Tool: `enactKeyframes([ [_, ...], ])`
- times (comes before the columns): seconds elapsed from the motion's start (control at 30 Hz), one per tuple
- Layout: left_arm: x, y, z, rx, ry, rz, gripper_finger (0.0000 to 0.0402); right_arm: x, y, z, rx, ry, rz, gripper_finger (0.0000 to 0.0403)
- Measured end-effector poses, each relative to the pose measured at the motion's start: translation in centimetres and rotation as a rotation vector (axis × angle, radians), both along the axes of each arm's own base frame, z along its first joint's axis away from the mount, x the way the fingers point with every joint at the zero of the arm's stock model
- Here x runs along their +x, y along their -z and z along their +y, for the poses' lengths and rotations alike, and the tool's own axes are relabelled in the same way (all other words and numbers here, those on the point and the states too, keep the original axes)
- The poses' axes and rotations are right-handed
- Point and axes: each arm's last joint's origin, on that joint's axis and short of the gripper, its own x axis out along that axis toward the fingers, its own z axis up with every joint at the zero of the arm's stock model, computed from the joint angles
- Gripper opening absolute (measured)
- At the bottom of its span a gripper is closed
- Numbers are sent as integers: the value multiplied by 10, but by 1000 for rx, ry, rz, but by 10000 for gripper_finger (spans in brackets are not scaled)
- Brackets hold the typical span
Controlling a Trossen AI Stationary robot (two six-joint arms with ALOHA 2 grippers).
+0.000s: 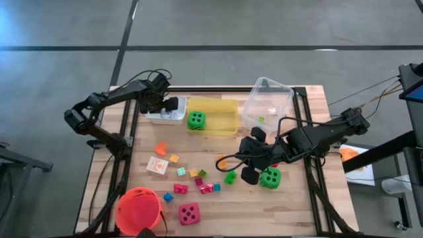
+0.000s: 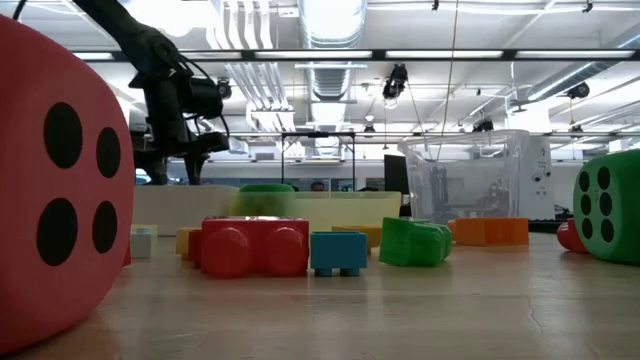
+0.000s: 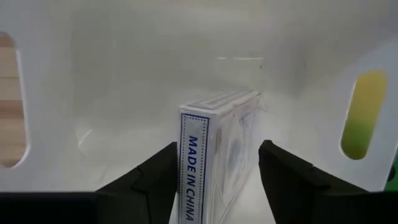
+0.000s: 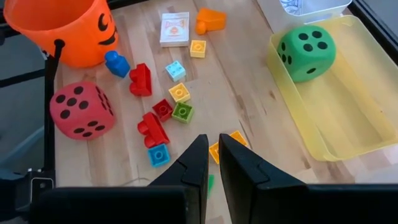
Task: Pick & Place Toys
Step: Put the blue deck of cards into the white bin, then put the left orange game piece into the transparent bin
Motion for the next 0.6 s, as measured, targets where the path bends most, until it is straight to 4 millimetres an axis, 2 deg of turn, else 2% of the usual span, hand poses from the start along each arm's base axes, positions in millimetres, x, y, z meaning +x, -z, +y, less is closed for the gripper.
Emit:
enactKeyframes([
  [0.6, -6, 2, -5, -30, -20, 96, 209, 0, 0, 0, 6, -5, 2, 32],
])
